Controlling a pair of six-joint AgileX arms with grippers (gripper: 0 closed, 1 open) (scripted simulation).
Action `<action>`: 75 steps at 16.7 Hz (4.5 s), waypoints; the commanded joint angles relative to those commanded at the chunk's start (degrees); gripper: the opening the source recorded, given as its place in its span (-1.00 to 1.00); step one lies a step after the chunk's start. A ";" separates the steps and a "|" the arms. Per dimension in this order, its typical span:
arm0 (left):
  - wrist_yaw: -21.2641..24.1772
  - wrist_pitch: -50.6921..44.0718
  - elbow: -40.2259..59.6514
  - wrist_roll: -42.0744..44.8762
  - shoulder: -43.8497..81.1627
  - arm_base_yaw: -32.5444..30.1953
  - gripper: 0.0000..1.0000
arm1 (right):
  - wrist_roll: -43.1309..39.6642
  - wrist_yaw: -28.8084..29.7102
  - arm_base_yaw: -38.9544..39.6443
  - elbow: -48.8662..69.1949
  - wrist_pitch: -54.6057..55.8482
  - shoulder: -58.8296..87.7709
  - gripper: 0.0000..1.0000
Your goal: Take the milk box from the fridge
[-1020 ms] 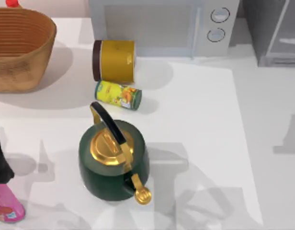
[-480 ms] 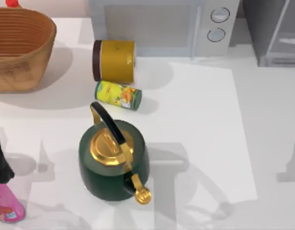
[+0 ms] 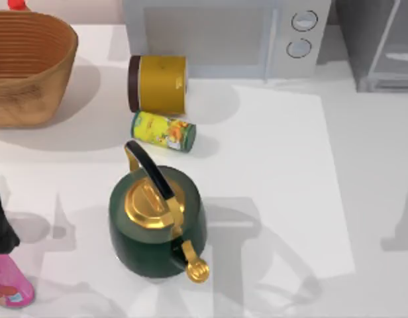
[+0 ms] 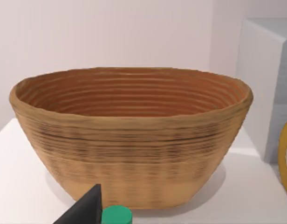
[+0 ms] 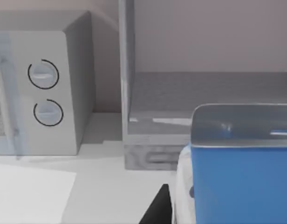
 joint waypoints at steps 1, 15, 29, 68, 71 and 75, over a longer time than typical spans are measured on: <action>0.00 0.00 0.00 0.00 0.00 0.00 1.00 | 0.00 -0.19 0.15 0.27 1.22 2.08 -1.00; 0.00 0.00 0.00 0.00 0.00 0.00 1.00 | -0.46 -8.46 5.69 12.53 38.11 62.37 -1.00; 0.00 0.00 0.00 0.00 0.00 0.00 1.00 | 0.23 -21.60 12.79 33.67 77.71 115.63 -1.00; 0.00 0.00 0.00 0.00 0.00 0.00 1.00 | 0.82 -22.17 19.76 55.76 80.47 134.73 0.81; 0.00 0.00 0.00 0.00 0.00 0.00 1.00 | 0.82 -22.17 19.76 55.76 80.47 134.73 1.00; 0.00 0.00 0.00 0.00 0.00 0.00 1.00 | 0.82 -22.17 19.76 55.76 80.47 134.73 1.00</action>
